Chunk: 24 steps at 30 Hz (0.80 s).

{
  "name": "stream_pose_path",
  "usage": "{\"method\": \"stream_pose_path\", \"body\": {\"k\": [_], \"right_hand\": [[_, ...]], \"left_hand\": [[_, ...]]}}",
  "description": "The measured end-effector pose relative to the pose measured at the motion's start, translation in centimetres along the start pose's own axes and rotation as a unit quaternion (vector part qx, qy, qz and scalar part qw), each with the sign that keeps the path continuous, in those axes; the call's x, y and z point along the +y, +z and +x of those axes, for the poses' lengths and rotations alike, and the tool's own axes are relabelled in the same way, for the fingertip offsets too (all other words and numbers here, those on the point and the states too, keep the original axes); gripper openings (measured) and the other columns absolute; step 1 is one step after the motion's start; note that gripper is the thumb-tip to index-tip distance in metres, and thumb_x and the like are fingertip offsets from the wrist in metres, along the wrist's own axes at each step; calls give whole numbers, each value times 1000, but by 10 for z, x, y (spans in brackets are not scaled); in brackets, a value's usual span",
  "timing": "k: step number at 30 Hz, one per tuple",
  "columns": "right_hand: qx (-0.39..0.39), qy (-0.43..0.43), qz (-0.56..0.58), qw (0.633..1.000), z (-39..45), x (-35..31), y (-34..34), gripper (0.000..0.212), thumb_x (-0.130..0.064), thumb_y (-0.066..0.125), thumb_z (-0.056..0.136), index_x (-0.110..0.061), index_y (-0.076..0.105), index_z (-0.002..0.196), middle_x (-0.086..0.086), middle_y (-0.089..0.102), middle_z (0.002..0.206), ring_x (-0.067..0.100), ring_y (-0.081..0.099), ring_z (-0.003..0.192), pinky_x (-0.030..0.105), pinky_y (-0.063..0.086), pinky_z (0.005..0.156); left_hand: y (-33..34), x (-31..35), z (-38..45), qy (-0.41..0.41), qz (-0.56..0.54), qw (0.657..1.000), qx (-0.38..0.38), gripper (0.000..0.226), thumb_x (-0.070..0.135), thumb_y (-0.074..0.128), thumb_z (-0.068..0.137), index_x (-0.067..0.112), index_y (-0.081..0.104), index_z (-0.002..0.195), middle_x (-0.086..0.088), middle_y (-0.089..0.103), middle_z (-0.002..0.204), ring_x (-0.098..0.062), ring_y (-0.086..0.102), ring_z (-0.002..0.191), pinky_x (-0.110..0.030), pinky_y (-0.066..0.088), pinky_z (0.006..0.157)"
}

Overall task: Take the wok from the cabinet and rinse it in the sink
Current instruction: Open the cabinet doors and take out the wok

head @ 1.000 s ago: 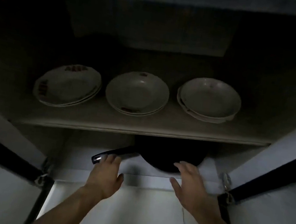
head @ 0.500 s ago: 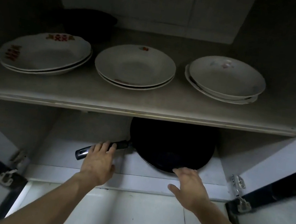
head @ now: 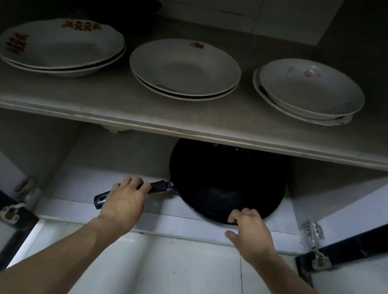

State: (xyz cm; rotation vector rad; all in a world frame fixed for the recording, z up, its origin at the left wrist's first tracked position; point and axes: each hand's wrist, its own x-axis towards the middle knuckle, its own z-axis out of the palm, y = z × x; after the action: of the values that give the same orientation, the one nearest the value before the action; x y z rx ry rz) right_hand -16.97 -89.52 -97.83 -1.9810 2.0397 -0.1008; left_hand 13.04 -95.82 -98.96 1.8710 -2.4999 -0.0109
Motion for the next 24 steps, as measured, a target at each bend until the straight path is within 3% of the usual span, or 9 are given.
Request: {"method": "stream_pose_path", "body": {"k": [3, 7, 11, 15, 17, 21, 24], "right_hand": [[-1, -20, -16, 1000, -4, -2, -1, 24, -28, 66, 86, -22, 58, 108, -3, 57, 104, 15, 47, 101, 26, 43, 82], [-7, -50, -35, 998, -14, -2, 1, 24, -24, 66, 85, -22, 57, 107, -4, 56, 104, 15, 48, 100, 26, 43, 82], [-5, -95, -70, 993, -24, -2, 2, 20, -19, 65, 83, -22, 57, 101, -7, 52, 94, 12, 40, 85, 25, 35, 76], [-12, -90, -114, 989, -28, 0, 9, 39, -11, 85, 49, -26, 55, 70, -10, 52, 67, 11, 49, 62, 21, 36, 56], [-14, -86, -169, 982, -27, 2, 16, 48, -11, 88, 34, -28, 54, 63, -8, 51, 60, 8, 50, 55, 19, 36, 49], [-18, -87, -184, 979, -24, 1, 18, 53, -8, 89, 28, -27, 49, 56, -7, 48, 54, 8, 48, 49, 18, 23, 48], [0, -106, -179, 978, -25, 3, 16, 52, -3, 88, 27, -25, 51, 57, -10, 49, 55, 10, 48, 49, 19, 25, 48]], "left_hand": [[1, -3, -14, 3, 5, 1000, 9, 35, 14, 64, 79, 20, 58, 114, -4, 58, 108, -29, 52, 93, -40, 46, 75], [6, -7, -30, 13, 22, 1000, 13, 53, 6, 79, 52, 19, 61, 100, -3, 58, 93, -27, 52, 76, -37, 46, 60], [13, -6, -47, 20, 51, 998, 3, 67, 0, 82, 34, 16, 57, 94, -7, 52, 84, -27, 46, 70, -36, 41, 55], [20, 0, -47, 23, 22, 999, -7, 68, 1, 85, 32, 16, 49, 88, -4, 50, 80, -25, 47, 68, -33, 40, 51], [23, 2, -39, 23, 11, 1000, -7, 70, 1, 86, 30, 18, 43, 83, 0, 48, 76, -21, 47, 65, -29, 39, 46], [28, 1, -32, 18, -30, 999, -4, 68, -8, 78, 35, 20, 41, 85, 4, 42, 76, -17, 44, 63, -26, 28, 43], [32, -3, -40, 30, -65, 997, -3, 72, -13, 65, 46, 23, 49, 106, 5, 41, 88, -17, 44, 75, -28, 39, 48]]}}
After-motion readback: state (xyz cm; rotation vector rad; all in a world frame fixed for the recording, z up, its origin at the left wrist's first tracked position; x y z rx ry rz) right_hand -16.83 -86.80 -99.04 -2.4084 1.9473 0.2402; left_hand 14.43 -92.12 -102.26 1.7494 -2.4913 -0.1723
